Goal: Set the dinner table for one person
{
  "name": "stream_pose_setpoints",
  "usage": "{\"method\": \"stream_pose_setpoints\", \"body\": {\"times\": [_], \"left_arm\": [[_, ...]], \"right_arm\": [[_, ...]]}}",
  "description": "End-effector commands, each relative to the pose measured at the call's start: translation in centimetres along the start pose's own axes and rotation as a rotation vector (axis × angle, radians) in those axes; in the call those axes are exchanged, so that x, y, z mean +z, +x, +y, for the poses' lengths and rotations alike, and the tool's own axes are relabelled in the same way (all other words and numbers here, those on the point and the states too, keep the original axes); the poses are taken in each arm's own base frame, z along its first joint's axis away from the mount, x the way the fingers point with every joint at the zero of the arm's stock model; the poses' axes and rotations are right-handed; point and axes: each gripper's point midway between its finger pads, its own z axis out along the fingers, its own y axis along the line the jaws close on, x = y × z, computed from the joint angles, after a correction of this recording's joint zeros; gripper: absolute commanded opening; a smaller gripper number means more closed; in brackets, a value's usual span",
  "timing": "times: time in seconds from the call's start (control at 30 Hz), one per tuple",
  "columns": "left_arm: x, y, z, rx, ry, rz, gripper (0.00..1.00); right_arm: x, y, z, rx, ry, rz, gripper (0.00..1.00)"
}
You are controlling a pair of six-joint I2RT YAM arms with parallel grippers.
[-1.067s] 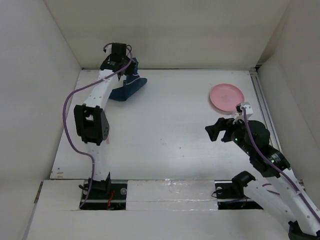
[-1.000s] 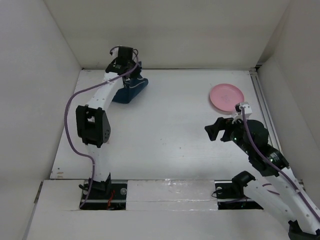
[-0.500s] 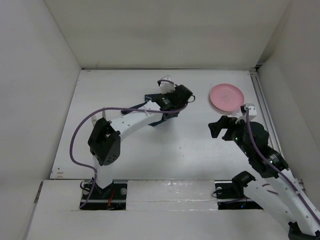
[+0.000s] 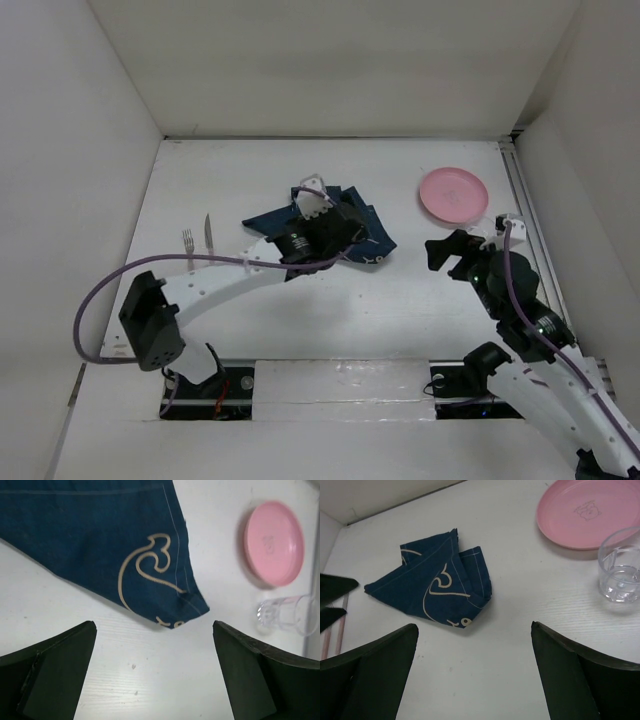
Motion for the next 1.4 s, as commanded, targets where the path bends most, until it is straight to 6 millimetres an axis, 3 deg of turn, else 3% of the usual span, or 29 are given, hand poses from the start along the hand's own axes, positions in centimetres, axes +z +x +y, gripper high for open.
{"method": "stream_pose_setpoints", "body": {"times": [0.0,0.07,0.13,0.17,0.2,0.27,0.3,0.37,0.4,0.43,0.5,0.53,0.73,0.83,0.87,0.93,0.97,1.0,1.03,1.17,1.27,1.37], "left_arm": [[-0.6,-6.1,3.1,-0.163,-0.056,-0.141,1.0],[0.1,-7.0,4.0,-0.187,-0.055,-0.088,1.0],[1.4,-8.0,6.6,-0.216,-0.118,-0.072,1.0],[1.3,-8.2,7.3,-0.223,-0.129,-0.077,1.0],[1.3,-8.2,7.9,-0.224,-0.142,-0.078,1.0],[0.5,-8.9,8.7,-0.228,-0.142,-0.09,1.0],[0.4,-8.9,9.2,-0.237,-0.141,-0.081,1.0],[-0.8,-9.7,9.3,-0.223,-0.105,-0.082,1.0],[-1.1,-9.7,9.8,-0.208,-0.102,-0.074,1.0],[-1.6,-9.7,9.0,-0.196,-0.057,-0.057,1.0],[-2.7,-10.2,9.0,-0.137,-0.012,-0.057,1.0],[-3.1,-10.4,8.9,-0.124,0.004,-0.056,1.0],[-5.3,-9.9,10.8,-0.049,0.011,-0.042,1.0],[-5.9,-9.7,11.6,-0.04,0.011,-0.054,1.0],[-5.8,-9.8,11.8,-0.03,0.004,-0.061,1.0],[-5.7,-9.2,12.7,-0.019,-0.019,-0.052,1.0],[-5.7,-9.2,12.7,-0.019,-0.02,-0.052,1.0],[-5.7,-8.9,13.0,-0.017,-0.022,-0.051,1.0],[-5.7,-8.9,13.0,-0.017,-0.022,-0.051,1.0],[-5.0,-8.2,13.3,-0.01,-0.034,-0.04,1.0],[-4.4,-7.8,13.4,-0.008,-0.037,-0.037,1.0],[-4.0,-7.7,14.1,-0.05,-0.071,-0.061,1.0]], "right_arm": [[1.6,-0.5,2.3,-0.007,-0.091,-0.03,1.0],[3.7,0.1,3.8,-0.047,-0.121,0.018,1.0],[6.6,0.6,5.4,-0.13,-0.159,0.096,1.0],[7.7,2.5,5.1,-0.179,-0.165,0.165,1.0],[8.8,1.2,6.3,-0.233,-0.204,0.157,1.0],[11.0,1.8,7.1,-0.268,-0.253,0.213,1.0],[13.6,1.6,6.5,-0.286,-0.246,0.231,1.0],[15.5,2.1,7.5,-0.288,-0.355,0.281,1.0],[18.0,2.1,7.0,-0.284,-0.349,0.305,1.0],[19.2,2.4,6.8,-0.276,-0.351,0.325,1.0],[21.0,3.4,6.9,-0.254,-0.392,0.376,1.0],[23.1,4.7,6.3,-0.231,-0.389,0.421,1.0],[27.3,10.0,7.7,-0.153,-0.52,0.564,0.92],[28.0,11.2,8.2,-0.14,-0.538,0.593,0.88],[28.4,12.1,8.0,-0.133,-0.542,0.613,0.8],[28.6,11.8,8.5,-0.131,-0.568,0.609,0.66],[28.7,12.2,8.3,-0.119,-0.561,0.621,0.57],[28.5,12.4,9.0,-0.124,-0.581,0.62,0.41],[28.4,12.6,9.4,-0.127,-0.589,0.624,0.33],[27.9,11.8,10.6,-0.158,-0.602,0.597,0.03],[26.8,11.1,11.7,-0.161,-0.645,0.592,0.0],[24.1,10.4,15.1,-0.219,-0.77,0.548,0.0]]}}
